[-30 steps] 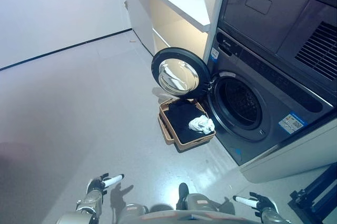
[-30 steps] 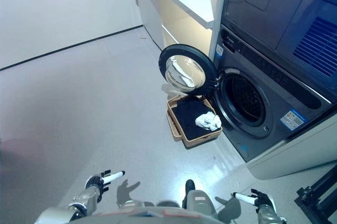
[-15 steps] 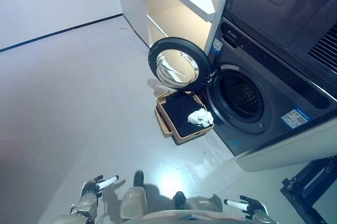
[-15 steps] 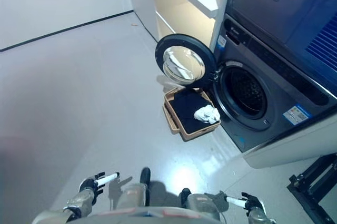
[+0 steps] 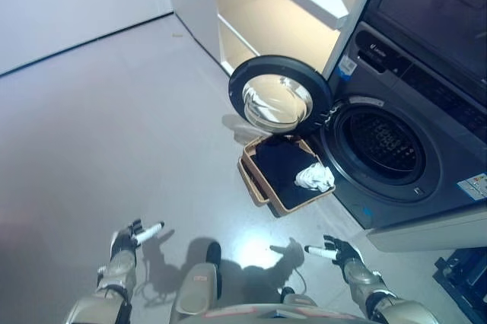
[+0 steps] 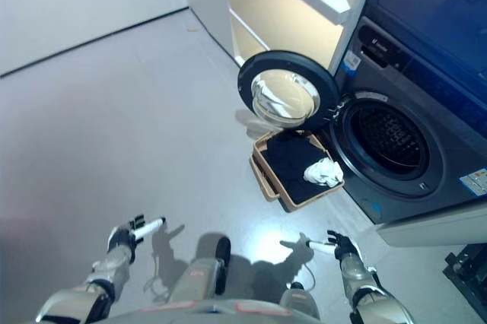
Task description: Put the clothes in the basket into the washing machine.
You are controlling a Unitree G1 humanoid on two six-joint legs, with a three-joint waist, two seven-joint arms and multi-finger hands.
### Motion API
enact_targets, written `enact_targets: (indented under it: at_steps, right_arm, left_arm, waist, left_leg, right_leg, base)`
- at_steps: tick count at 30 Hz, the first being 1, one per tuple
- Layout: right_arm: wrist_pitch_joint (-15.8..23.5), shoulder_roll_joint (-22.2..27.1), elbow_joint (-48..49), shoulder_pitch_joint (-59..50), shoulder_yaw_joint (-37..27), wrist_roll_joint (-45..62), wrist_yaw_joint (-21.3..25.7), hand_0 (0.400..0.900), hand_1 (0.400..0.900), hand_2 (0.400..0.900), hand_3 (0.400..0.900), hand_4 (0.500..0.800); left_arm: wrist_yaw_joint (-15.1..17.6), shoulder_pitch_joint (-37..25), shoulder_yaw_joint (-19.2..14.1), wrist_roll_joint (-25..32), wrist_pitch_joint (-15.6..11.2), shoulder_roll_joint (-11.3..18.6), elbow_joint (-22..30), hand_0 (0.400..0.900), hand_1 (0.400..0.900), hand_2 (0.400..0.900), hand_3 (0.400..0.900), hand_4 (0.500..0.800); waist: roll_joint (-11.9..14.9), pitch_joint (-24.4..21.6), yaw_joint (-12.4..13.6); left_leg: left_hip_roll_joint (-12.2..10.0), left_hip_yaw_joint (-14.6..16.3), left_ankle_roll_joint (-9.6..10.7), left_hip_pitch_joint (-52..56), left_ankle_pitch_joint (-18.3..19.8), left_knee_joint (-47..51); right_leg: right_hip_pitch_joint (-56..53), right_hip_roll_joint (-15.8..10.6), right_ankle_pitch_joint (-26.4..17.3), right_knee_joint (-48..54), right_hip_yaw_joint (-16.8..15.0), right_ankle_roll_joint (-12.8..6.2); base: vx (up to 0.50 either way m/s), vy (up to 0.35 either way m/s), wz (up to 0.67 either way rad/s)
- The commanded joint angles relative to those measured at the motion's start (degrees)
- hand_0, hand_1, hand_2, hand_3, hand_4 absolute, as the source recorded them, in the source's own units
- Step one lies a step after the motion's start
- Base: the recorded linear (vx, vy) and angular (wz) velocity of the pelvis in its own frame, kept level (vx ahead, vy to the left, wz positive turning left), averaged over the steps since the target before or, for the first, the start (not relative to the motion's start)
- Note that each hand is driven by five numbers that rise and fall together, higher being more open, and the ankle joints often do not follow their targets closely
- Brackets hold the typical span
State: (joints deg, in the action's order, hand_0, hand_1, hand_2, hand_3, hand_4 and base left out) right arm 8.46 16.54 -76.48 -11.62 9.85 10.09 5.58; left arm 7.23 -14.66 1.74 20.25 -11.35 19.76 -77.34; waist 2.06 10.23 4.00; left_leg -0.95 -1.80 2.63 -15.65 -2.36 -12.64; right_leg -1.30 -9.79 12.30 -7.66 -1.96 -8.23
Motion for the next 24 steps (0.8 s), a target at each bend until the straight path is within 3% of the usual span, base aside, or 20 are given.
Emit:
enact_targets:
  at_steps: [1, 6, 8, 10, 13, 15, 16, 20, 24]
  right_arm:
    - [0.8, 3.05, 1.72, 1.56, -0.77, 0.13, 2.18, 0.9, 0.9, 0.9, 0.9, 0.8]
    - [0.3, 3.27, 0.66, 2.55, -2.31, -0.31, 2.04, 0.9, 0.9, 0.9, 0.9, 0.8]
    - [0.19, 3.62, 0.46, 3.75, -4.34, 0.28, 2.0, 0.9, 0.9, 0.9, 0.9, 0.8]
    - [0.14, 3.82, 0.07, 4.43, -5.24, 0.75, 1.99, 0.9, 0.9, 0.9, 0.9, 0.8]
    - [0.31, 3.52, 0.56, 4.81, -5.05, 1.39, 1.87, 0.9, 0.9, 0.9, 0.9, 0.8]
    - [0.38, 3.15, 0.88, 4.78, -4.76, 1.66, 1.88, 0.9, 0.9, 0.9, 0.9, 0.8]
    - [0.28, 2.83, 1.2, 5.02, -4.77, 1.58, 1.77, 0.9, 0.9, 0.9, 0.9, 0.8]
    - [0.17, 2.83, 1.58, 4.57, -4.84, 1.55, 1.65, 0.9, 0.9, 0.9, 0.9, 0.8]
    - [0.54, 3.09, 3.35, 3.18, -5.3, 2.19, 2.27, 0.9, 0.9, 0.9, 0.9, 0.8]
  left_arm:
    - [1.49, 2.08, -0.04, 0.07, -0.5, 2.46, -0.25, 0.9, 0.9, 0.9, 0.9, 0.8]
    - [0.84, 3.8, -0.92, -0.76, -0.09, 1.84, -1.57, 0.9, 0.9, 0.9, 0.9, 0.8]
    - [0.04, 5.11, -1.79, -1.11, 0.2, 1.38, -2.39, 0.9, 0.9, 0.9, 0.9, 0.8]
    - [-0.35, 5.65, -2.24, -1.63, 0.51, 1.17, -2.98, 0.9, 0.9, 0.9, 0.9, 0.8]
    - [-0.75, 6.13, -2.48, -2.32, 0.82, 1.32, -3.04, 0.9, 0.9, 0.9, 0.9, 0.8]
    - [-0.78, 6.39, -2.88, -2.66, 1.07, 1.65, -3.34, 0.9, 0.9, 0.9, 0.9, 0.8]
    - [-0.79, 6.82, -3.39, -2.61, 1.25, 1.78, -3.63, 0.9, 0.9, 0.9, 0.9, 0.8]
    - [-0.84, 6.92, -3.84, -2.19, 0.91, 2.04, -4.16, 0.9, 0.9, 0.9, 0.9, 0.8]
    - [-0.32, 6.26, -4.32, -1.42, 0.4, 3.0, -4.42, 0.9, 0.9, 0.9, 0.9, 0.8]
  waist:
    - [0.67, -0.2, -0.79]
    - [1.49, -1.68, -0.61]
    - [1.55, -2.96, -1.15]
    - [0.92, -3.23, -1.73]
    - [-0.75, -1.32, -3.08]
    - [-2.03, 0.61, -3.74]
    - [-2.44, 0.9, -3.69]
    - [-1.24, 1.57, -4.98]
    - [0.45, 2.52, -6.38]
  left_leg:
    - [-2.85, -0.9, 2.78, -8.07, -3.74, -3.27]
    - [-2.1, 0.82, 1.79, -7.13, -1.39, -4.15]
    - [-0.31, 1.81, 0.55, -5.45, 0.0, -3.27]
    - [1.07, 1.99, -0.89, -3.29, 1.2, -2.38]
    - [3.11, 1.46, -3.54, 1.08, 2.62, -1.23]
    - [3.61, 1.17, -4.58, 4.23, 3.34, -0.41]
    - [3.6, 1.73, -4.86, 5.5, 3.91, 0.11]
    - [4.18, 1.2, -3.26, 7.86, 5.48, 0.71]
    - [3.78, 0.03, -1.39, 8.85, 7.77, -1.0]
  right_leg:
    - [-4.06, -1.14, -7.99, 1.42, 0.38, -1.17]
    - [-4.53, -3.88, -13.05, 1.7, 0.69, -3.03]
    - [-3.54, -5.78, -18.55, -1.27, 0.45, -3.68]
    - [-0.91, -6.53, -23.18, -7.49, -0.63, -2.5]
    - [4.22, -5.5, -28.31, -18.89, -3.24, 0.01]
    - [7.65, -4.73, -27.5, -24.85, -3.2, 1.04]
    - [9.16, -6.26, -25.99, -24.62, -0.89, 1.22]
    - [10.84, -9.08, -23.35, -12.17, 3.25, -0.28]
    - [10.44, -11.24, -27.08, -1.22, 1.98, -3.6]
  base:
    - [0.05, 0.092, -0.2]
    - [0.09, 0.118, -0.15]
    - [0.14, 0.221, 0.12]
    - [0.11, 0.234, 0.1]
    - [0.11, 0.279, 0.07]
    - [0.12, 0.253, -0.02]
    - [0.14, 0.181, -0.07]
    - [0.17, -0.034, 0.09]
    - [0.13, -0.159, 0.23]
